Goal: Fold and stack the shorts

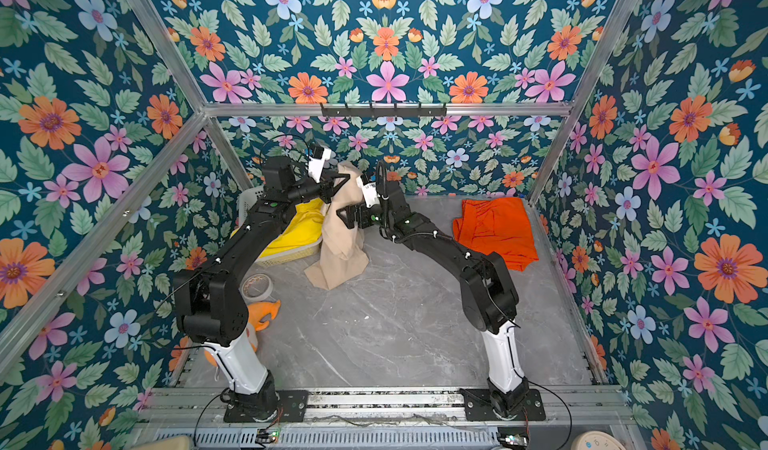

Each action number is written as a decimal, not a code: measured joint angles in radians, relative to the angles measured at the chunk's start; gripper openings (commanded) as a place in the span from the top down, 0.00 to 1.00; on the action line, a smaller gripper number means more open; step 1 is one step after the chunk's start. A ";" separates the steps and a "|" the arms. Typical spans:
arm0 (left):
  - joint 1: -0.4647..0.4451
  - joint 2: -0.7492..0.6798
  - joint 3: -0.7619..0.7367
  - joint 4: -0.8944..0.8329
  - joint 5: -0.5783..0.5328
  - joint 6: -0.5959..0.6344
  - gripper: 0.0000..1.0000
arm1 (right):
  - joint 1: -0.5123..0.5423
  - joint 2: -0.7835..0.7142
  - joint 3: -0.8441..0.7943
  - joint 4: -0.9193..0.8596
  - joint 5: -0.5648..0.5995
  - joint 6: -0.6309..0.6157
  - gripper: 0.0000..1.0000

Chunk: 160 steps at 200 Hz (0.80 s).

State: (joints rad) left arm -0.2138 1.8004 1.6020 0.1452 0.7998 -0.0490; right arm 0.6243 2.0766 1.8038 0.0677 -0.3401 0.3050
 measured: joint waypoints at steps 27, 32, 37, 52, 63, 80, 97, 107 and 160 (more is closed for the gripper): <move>-0.005 -0.005 -0.012 0.005 0.011 -0.035 0.60 | 0.000 0.053 0.080 0.002 0.011 0.035 0.75; -0.006 -0.010 -0.018 0.004 0.008 -0.038 0.54 | -0.001 0.055 0.084 0.001 0.020 0.036 0.81; -0.004 -0.019 -0.025 0.002 0.005 -0.039 0.50 | -0.003 0.056 0.086 -0.004 0.030 0.038 0.88; 0.010 -0.048 -0.029 -0.018 -0.028 -0.051 0.41 | -0.014 0.056 0.081 -0.003 0.034 0.048 1.00; 0.033 -0.071 -0.026 -0.027 -0.059 -0.049 0.37 | -0.025 0.053 0.065 0.000 0.037 0.056 1.00; 0.084 -0.097 -0.017 -0.051 -0.123 -0.048 0.37 | -0.037 0.038 0.031 -0.009 0.042 0.059 1.00; 0.139 -0.100 0.000 -0.111 -0.182 -0.023 0.37 | -0.044 0.011 -0.002 -0.011 0.044 0.064 1.00; 0.163 -0.087 0.019 -0.160 -0.208 0.010 0.35 | -0.046 -0.002 -0.015 -0.011 0.040 0.061 1.00; 0.176 0.125 0.198 -0.551 -0.335 0.376 0.22 | -0.056 -0.047 -0.075 -0.005 0.030 0.058 1.00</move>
State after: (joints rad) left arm -0.0380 1.9251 1.7996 -0.4061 0.4644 0.3267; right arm 0.5682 2.0300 1.7290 0.0628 -0.3099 0.3630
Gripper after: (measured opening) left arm 0.740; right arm 0.060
